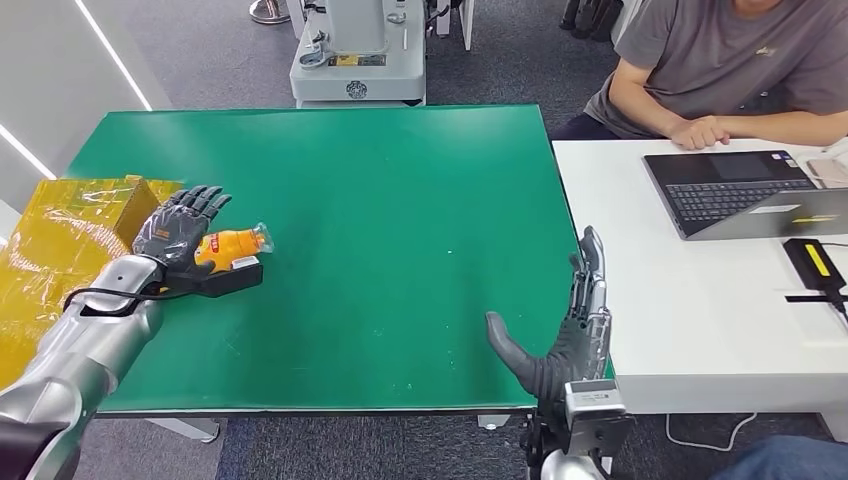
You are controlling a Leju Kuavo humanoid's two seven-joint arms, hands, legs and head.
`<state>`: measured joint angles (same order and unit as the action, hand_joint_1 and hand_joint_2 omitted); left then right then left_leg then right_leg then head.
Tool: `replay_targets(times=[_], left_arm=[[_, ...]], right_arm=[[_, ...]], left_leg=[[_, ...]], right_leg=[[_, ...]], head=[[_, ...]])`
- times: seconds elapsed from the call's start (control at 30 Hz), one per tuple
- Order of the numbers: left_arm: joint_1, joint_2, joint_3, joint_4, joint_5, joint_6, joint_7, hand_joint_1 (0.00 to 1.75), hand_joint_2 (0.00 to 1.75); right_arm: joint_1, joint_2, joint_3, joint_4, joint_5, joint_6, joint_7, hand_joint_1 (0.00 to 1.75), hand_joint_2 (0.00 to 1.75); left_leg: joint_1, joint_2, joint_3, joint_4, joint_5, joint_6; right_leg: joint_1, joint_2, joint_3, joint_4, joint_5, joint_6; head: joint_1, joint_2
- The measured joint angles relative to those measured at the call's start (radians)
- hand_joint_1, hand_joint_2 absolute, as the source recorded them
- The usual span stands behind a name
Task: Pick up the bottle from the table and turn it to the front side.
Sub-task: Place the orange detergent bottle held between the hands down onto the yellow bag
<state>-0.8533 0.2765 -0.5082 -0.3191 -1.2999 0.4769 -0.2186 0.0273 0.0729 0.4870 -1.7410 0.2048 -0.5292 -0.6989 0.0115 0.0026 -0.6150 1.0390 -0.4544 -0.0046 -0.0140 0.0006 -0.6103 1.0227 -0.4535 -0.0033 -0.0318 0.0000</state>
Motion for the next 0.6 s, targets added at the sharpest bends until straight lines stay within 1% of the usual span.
replay_targets(times=[0.07, 0.23, 0.37, 0.43, 0.5, 0.6], left_arm=[[0.006, 0.008, 0.020, -0.008, -0.016, 0.022, 0.004, 0.00, 1.75], [0.022, 0.037, 0.043, -0.031, -0.060, 0.030, 0.025, 0.00, 1.75], [0.045, 0.059, 0.063, -0.056, -0.054, 0.052, 0.019, 0.00, 1.75], [0.064, 0.062, 0.089, -0.080, 0.000, 0.099, -0.022, 0.00, 1.75], [0.089, 0.058, 0.137, -0.125, 0.081, 0.149, -0.089, 0.00, 1.75], [0.125, 0.044, 0.211, -0.204, 0.152, 0.168, -0.149, 0.00, 1.75]], right_arm=[[0.003, 0.000, -0.001, 0.000, 0.000, 0.006, 0.000, 0.00, 1.75], [0.012, 0.000, -0.009, -0.004, 0.002, 0.013, -0.001, 0.00, 1.75], [0.019, 0.000, -0.016, -0.009, 0.003, 0.015, -0.001, 0.00, 1.75], [0.022, 0.000, -0.017, -0.011, 0.003, 0.017, -0.001, 0.00, 1.75], [0.023, 0.002, -0.017, -0.013, 0.004, 0.017, 0.000, 0.00, 1.75], [0.023, 0.006, -0.017, -0.017, 0.006, 0.017, 0.006, 0.00, 1.75]], left_leg=[[0.000, 0.000, 0.000, 0.000, 0.000, 0.000], [0.000, 0.000, 0.000, 0.000, 0.000, 0.000], [0.000, 0.000, 0.000, 0.000, 0.000, 0.000], [0.000, 0.000, 0.000, 0.000, 0.000, 0.000], [0.000, 0.000, 0.000, 0.000, 0.000, 0.000], [0.000, 0.000, 0.000, 0.000, 0.000, 0.000]], right_leg=[[0.000, 0.000, 0.000, 0.000, 0.000, 0.000], [0.000, 0.000, 0.000, 0.000, 0.000, 0.000], [0.000, 0.000, 0.000, 0.000, 0.000, 0.000], [0.000, 0.000, 0.000, 0.000, 0.000, 0.000], [0.000, 0.000, 0.000, 0.000, 0.000, 0.000], [0.000, 0.000, 0.000, 0.000, 0.000, 0.000]], head=[[0.000, 0.000], [0.000, 0.000], [0.000, 0.000], [0.000, 0.000], [0.000, 0.000], [0.000, 0.000]])
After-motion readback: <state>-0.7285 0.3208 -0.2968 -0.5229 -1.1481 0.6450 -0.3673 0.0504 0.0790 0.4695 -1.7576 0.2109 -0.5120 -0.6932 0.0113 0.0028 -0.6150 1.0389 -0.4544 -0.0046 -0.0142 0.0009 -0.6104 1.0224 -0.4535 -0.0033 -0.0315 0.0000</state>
